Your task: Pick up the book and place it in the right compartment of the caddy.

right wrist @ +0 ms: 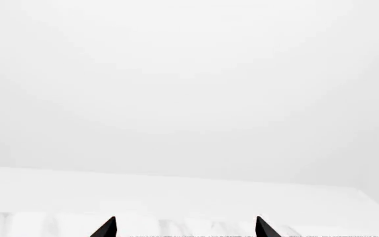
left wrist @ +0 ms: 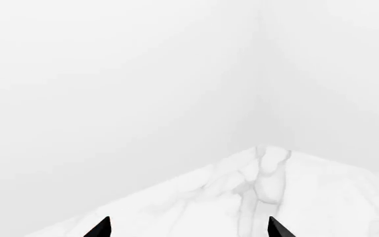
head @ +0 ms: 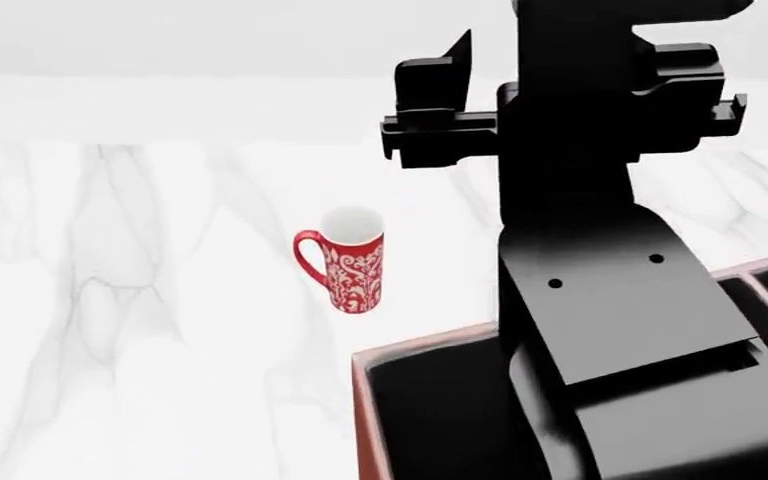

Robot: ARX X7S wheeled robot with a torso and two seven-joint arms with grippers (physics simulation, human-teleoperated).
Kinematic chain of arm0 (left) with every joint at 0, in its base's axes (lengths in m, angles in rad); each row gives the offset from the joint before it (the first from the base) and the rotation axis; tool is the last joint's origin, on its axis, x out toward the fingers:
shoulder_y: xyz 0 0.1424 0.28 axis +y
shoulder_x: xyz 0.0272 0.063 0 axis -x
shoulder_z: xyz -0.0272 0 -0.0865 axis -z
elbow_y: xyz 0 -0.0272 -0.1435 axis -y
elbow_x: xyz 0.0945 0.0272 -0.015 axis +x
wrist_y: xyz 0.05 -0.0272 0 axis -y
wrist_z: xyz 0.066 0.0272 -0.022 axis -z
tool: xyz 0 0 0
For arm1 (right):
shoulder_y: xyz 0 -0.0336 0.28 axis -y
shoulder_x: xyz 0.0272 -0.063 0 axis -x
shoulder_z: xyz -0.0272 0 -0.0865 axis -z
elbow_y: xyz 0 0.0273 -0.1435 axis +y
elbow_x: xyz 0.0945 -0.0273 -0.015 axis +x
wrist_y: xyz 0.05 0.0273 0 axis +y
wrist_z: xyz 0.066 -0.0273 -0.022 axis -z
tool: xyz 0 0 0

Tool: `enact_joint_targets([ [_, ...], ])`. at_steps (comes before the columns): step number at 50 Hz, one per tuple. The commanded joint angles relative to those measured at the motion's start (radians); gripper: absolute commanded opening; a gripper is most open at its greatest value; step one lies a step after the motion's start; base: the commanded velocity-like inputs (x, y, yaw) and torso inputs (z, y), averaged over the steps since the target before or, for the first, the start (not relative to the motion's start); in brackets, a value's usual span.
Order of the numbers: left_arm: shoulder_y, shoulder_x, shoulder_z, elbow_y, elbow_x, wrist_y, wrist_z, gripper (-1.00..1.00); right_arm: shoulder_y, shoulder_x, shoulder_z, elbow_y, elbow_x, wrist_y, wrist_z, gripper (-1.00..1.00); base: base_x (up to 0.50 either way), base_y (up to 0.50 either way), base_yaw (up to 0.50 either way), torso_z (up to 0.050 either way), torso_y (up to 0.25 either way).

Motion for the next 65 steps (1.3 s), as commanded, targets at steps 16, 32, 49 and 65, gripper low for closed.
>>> enact_joint_targets([
  [16,0.021,0.010,-0.013,0.003,0.007,0.035,0.015,1.00,0.013,-0.015,0.023,-0.044,0.048,0.044,-0.035,1.00,0.10,0.00,0.00,0.000,0.000],
  [32,0.031,0.010,-0.009,-0.003,0.005,0.048,0.010,1.00,0.119,-0.004,-0.066,-0.092,0.132,0.259,-0.078,1.00,0.03,0.00,0.00,0.000,0.000],
  [49,0.043,0.013,-0.016,-0.004,-0.003,0.069,0.007,1.00,0.229,0.123,-0.363,-0.300,1.125,0.294,-0.021,1.00,0.00,0.00,0.00,0.000,0.000],
  [65,0.046,0.011,-0.002,-0.016,0.000,0.086,0.005,1.00,0.117,0.121,-0.674,-0.545,0.980,0.239,-0.228,1.00,0.00,0.00,0.00,0.000,0.000],
])
